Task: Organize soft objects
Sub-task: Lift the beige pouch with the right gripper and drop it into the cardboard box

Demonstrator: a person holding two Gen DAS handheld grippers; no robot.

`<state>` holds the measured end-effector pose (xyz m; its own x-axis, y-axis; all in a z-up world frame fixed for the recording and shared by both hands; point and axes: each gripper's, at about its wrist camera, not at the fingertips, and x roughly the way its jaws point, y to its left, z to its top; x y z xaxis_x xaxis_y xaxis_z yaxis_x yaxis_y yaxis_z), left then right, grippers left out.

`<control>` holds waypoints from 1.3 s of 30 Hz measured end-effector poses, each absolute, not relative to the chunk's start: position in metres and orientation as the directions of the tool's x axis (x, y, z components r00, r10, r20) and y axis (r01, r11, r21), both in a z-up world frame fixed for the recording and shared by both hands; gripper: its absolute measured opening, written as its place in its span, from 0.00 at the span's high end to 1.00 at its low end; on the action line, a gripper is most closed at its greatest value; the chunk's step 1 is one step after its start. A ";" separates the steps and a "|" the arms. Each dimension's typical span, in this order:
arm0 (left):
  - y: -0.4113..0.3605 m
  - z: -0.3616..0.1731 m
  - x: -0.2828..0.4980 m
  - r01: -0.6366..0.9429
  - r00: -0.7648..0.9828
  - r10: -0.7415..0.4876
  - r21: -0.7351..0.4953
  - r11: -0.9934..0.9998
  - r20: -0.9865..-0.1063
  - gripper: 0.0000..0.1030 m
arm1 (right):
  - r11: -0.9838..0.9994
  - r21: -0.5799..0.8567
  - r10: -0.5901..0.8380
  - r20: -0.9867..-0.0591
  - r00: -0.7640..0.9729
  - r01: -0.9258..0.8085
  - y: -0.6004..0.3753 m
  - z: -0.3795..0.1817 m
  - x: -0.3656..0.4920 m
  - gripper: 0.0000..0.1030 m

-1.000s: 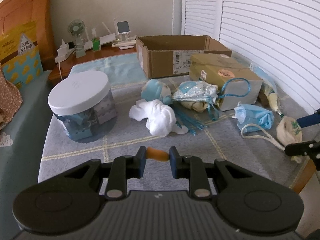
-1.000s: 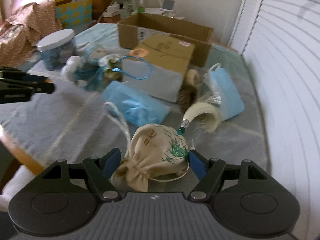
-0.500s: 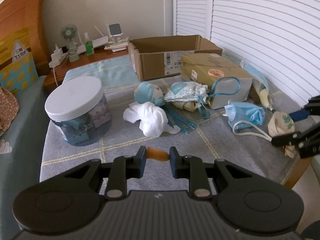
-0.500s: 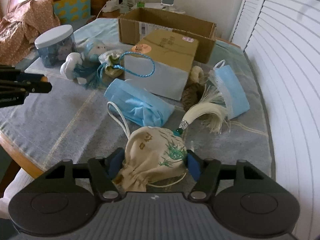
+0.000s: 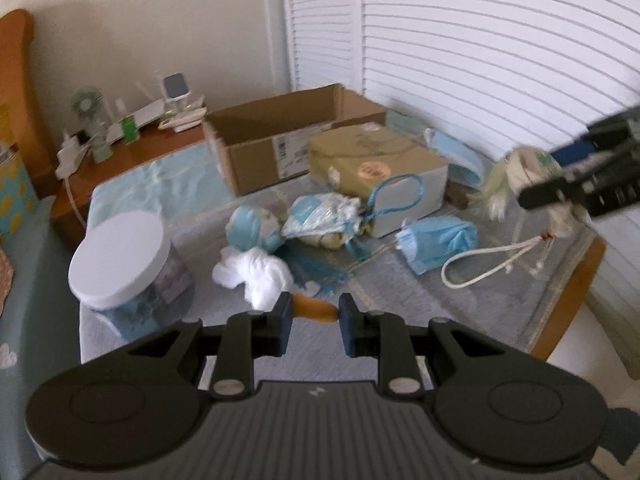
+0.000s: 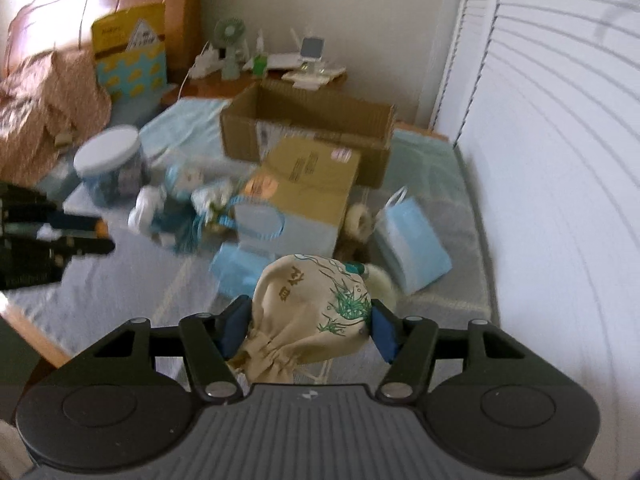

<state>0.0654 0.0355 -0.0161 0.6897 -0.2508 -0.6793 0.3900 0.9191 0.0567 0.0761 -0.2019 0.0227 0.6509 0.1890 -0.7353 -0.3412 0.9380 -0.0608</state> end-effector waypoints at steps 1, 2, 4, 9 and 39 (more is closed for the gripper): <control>0.034 -0.014 0.066 0.402 0.689 -0.259 0.060 0.913 -0.677 0.78 | 0.941 -0.054 0.190 -0.730 0.656 -0.334 -0.202 0.028 0.079 0.35; 0.033 -0.011 0.068 0.414 0.689 -0.265 0.066 0.908 -0.674 0.78 | 0.944 -0.049 0.191 -0.728 0.659 -0.327 -0.203 0.033 0.083 0.35; 0.030 -0.007 0.070 0.436 0.692 -0.277 0.080 0.896 -0.667 0.78 | 0.949 -0.045 0.185 -0.719 0.670 -0.311 -0.202 0.043 0.091 0.35; 0.024 0.003 0.078 0.488 0.684 -0.315 0.092 0.868 -0.657 0.78 | 0.959 -0.038 0.171 -0.709 0.684 -0.280 -0.199 0.066 0.117 0.35; 0.068 0.001 0.128 0.415 0.710 -0.283 0.060 0.908 -0.645 0.78 | 0.990 0.103 0.138 -0.746 0.652 -0.091 -0.093 0.089 0.357 0.35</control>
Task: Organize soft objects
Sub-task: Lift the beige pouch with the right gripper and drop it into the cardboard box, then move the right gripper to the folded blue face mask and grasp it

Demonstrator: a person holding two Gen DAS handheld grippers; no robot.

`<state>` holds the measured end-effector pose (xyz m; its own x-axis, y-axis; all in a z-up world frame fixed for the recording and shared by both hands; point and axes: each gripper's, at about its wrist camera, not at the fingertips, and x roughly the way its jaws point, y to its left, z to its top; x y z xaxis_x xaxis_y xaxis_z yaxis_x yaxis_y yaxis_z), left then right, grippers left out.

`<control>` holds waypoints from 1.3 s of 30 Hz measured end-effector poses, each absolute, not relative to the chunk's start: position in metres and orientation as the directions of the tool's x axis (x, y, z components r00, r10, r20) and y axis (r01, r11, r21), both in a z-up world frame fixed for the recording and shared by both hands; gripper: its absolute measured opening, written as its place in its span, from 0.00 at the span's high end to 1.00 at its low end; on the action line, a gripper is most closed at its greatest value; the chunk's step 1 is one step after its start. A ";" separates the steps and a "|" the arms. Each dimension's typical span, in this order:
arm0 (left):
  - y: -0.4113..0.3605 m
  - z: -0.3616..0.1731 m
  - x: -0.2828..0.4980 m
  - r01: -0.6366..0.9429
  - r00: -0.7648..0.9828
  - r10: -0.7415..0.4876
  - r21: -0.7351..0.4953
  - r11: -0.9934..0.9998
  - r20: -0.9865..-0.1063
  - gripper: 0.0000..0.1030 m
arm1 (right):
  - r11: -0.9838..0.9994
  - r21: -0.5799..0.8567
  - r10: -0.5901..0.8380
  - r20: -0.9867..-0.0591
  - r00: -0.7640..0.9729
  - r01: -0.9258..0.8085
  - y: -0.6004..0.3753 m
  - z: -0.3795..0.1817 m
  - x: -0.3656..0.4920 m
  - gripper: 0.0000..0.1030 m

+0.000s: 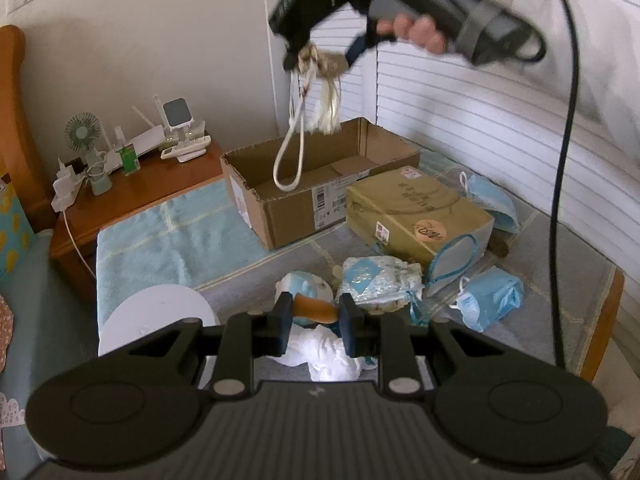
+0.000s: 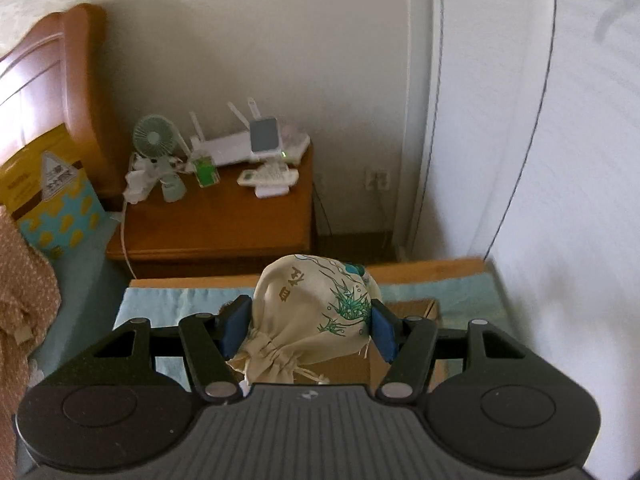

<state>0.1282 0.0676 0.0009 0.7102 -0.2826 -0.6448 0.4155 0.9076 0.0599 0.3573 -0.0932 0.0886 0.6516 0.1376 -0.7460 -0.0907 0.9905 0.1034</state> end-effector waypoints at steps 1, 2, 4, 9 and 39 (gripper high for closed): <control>0.068 0.000 0.129 0.416 0.709 -0.281 0.061 0.907 -0.646 0.78 | 0.993 0.097 0.122 -0.761 0.637 -0.074 -0.094 0.079 0.362 0.35; 0.068 0.000 0.130 0.416 0.709 -0.280 0.063 0.907 -0.648 0.78 | 0.994 0.087 0.106 -0.772 0.627 -0.062 -0.095 0.070 0.365 0.35; 0.068 -0.001 0.132 0.416 0.705 -0.280 0.061 0.907 -0.651 0.78 | 0.998 0.053 0.056 -0.782 0.621 -0.022 -0.101 0.055 0.370 0.35; 0.065 -0.001 0.135 0.418 0.703 -0.280 0.062 0.906 -0.654 0.78 | 0.998 0.059 0.051 -0.830 0.555 -0.002 -0.124 0.031 0.377 0.28; 0.016 0.047 0.261 0.369 0.727 -0.257 0.048 0.928 -0.637 0.77 | 0.979 0.098 0.197 -0.668 0.718 -0.177 -0.194 0.030 0.201 0.00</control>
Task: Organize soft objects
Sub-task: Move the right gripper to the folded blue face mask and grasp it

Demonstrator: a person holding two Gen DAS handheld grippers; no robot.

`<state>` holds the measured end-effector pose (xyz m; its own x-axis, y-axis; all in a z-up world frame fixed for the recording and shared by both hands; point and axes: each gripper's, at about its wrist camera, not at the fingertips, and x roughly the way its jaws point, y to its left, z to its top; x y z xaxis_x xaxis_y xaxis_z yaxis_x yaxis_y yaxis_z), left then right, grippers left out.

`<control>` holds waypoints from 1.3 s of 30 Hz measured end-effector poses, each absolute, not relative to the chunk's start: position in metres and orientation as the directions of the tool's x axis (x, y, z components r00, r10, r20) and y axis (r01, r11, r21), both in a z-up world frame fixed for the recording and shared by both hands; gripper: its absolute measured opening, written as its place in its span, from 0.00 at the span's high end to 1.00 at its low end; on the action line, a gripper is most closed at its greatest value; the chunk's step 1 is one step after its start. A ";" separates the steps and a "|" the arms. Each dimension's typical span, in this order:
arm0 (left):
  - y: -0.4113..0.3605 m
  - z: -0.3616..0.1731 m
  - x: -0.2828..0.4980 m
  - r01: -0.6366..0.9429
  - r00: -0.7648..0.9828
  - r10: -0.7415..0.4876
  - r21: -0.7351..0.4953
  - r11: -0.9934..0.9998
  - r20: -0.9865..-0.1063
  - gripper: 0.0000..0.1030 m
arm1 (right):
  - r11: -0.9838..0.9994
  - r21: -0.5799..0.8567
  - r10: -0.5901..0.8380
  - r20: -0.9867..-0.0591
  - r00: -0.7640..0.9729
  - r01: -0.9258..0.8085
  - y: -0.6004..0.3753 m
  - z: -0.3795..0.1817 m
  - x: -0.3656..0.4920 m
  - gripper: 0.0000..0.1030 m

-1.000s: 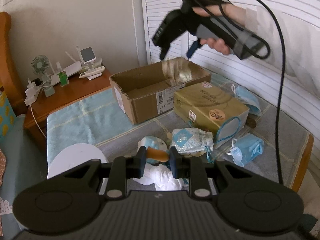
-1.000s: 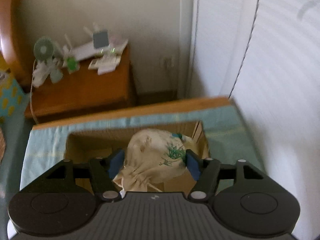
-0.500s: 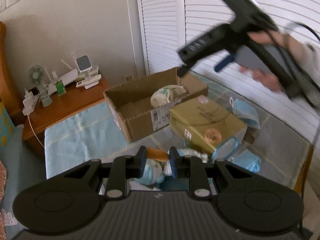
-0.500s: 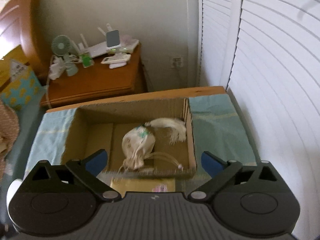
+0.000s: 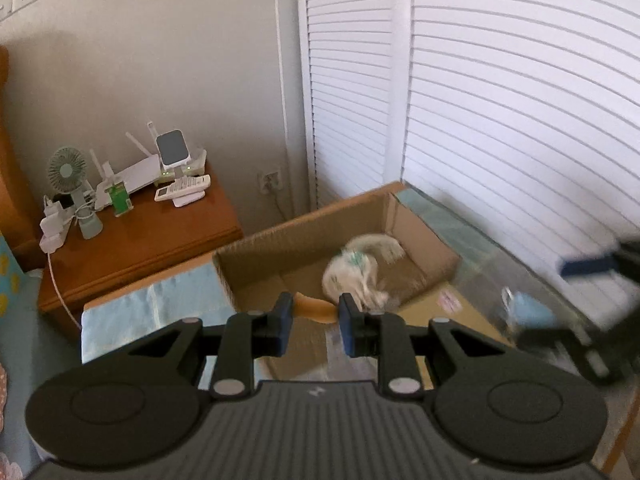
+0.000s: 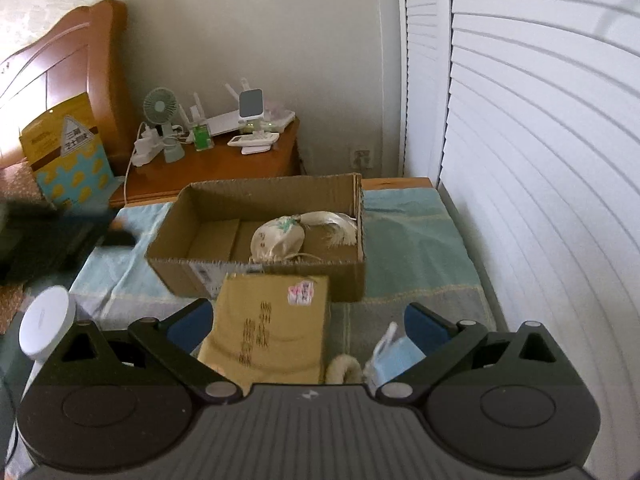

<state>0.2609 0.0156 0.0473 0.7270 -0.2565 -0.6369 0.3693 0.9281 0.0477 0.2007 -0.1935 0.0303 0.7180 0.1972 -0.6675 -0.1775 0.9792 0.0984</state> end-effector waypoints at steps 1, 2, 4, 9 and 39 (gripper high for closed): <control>0.013 0.047 0.270 0.361 0.731 -0.251 0.048 0.931 -0.634 0.76 | 0.979 0.096 0.198 -0.663 0.722 -0.180 -0.194 0.030 0.197 0.00; 0.011 0.047 0.279 0.347 0.736 -0.242 0.045 0.937 -0.632 0.74 | 0.978 0.093 0.200 -0.657 0.727 -0.186 -0.195 0.031 0.194 0.00; 0.008 0.046 0.292 0.329 0.738 -0.228 0.045 0.943 -0.635 0.36 | 0.977 0.092 0.204 -0.653 0.730 -0.191 -0.198 0.031 0.189 0.00; 0.007 0.047 0.296 0.268 0.772 -0.179 0.058 0.962 -0.610 0.01 | 0.977 0.084 0.205 -0.640 0.740 -0.198 -0.202 0.029 0.178 0.00; 0.037 0.002 0.093 0.308 0.752 -0.178 0.099 0.946 -0.635 0.01 | 0.966 0.056 0.208 -0.749 0.629 -0.252 -0.182 -0.016 0.125 0.00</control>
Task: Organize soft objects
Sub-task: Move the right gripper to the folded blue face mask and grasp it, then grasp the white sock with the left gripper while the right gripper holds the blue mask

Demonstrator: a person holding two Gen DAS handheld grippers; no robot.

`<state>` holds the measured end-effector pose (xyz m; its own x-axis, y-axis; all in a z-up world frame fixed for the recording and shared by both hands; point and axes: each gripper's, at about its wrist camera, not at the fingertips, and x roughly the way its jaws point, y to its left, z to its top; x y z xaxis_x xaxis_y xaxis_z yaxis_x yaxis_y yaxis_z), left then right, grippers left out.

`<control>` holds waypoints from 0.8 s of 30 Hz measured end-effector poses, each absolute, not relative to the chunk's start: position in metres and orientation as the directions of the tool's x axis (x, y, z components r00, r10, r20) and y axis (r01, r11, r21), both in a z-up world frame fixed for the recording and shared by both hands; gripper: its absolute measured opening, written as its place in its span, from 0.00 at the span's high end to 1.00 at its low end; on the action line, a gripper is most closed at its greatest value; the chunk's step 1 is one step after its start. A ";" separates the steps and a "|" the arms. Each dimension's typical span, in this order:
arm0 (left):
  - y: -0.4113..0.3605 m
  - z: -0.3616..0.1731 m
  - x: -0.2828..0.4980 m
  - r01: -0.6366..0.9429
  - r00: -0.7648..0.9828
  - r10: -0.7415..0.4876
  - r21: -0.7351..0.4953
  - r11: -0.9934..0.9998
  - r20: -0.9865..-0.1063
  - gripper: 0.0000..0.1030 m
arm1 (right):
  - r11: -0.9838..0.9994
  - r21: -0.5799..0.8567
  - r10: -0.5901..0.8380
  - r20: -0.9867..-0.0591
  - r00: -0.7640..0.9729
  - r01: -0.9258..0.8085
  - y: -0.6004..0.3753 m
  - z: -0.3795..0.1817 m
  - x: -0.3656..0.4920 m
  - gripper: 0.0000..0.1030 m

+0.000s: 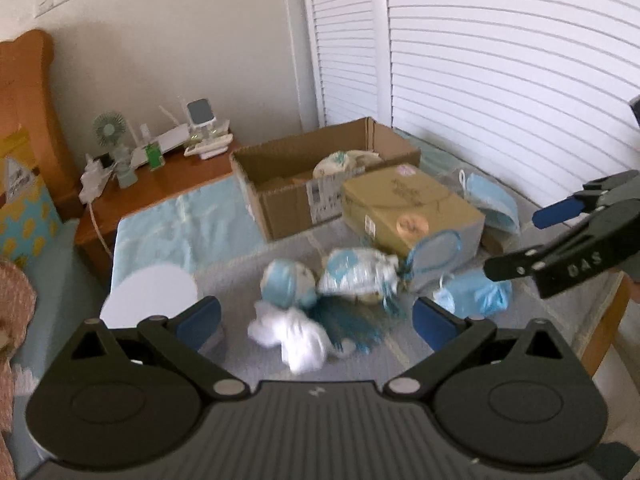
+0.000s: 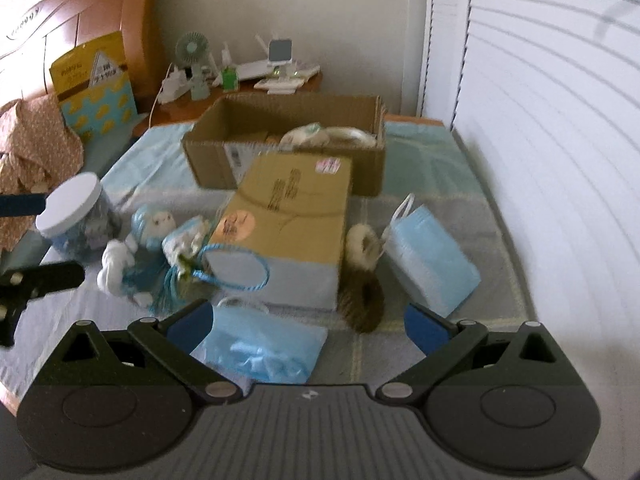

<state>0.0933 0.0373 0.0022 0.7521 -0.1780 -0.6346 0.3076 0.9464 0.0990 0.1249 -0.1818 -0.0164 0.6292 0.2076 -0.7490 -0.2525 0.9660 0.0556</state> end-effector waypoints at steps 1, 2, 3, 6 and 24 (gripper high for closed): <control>0.039 -0.001 0.090 0.302 0.750 -0.178 0.090 0.949 -0.638 0.01 | 0.966 0.060 0.210 -0.753 0.623 -0.253 -0.180 -0.018 0.125 0.00; 0.041 -0.004 0.088 0.298 0.747 -0.181 0.078 0.951 -0.640 0.01 | 0.965 0.063 0.213 -0.757 0.618 -0.255 -0.178 -0.021 0.126 0.00; 0.043 -0.007 0.087 0.293 0.742 -0.188 0.059 0.954 -0.644 0.01 | 0.964 0.065 0.215 -0.760 0.614 -0.257 -0.176 -0.023 0.126 0.00; 0.051 -0.016 0.088 0.286 0.719 -0.203 0.017 0.958 -0.664 0.01 | 0.963 0.063 0.215 -0.770 0.600 -0.263 -0.167 -0.030 0.130 0.00; 0.057 -0.039 0.114 0.309 0.671 -0.234 -0.021 0.951 -0.704 0.01 | 0.950 -0.014 0.165 -0.825 0.540 -0.312 -0.156 -0.068 0.145 0.00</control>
